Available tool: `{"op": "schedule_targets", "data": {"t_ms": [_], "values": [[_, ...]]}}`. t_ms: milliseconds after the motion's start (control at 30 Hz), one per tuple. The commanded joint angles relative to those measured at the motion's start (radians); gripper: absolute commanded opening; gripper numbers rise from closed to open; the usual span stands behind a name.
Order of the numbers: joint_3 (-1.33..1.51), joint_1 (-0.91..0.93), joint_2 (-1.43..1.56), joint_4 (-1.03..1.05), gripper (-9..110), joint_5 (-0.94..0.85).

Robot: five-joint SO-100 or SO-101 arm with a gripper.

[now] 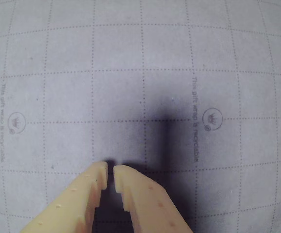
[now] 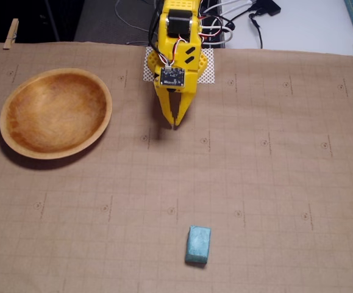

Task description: Grasp a blue block and put it in the bowl.

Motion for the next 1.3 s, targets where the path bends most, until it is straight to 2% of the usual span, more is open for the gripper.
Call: {"op": "schedule_targets", "data": {"t_ms": [0,1267], "values": [[-0.021,0.011,0.008,0.003,-1,-0.006],[-0.035,0.005,0.009,0.002,0,-0.006]]}}
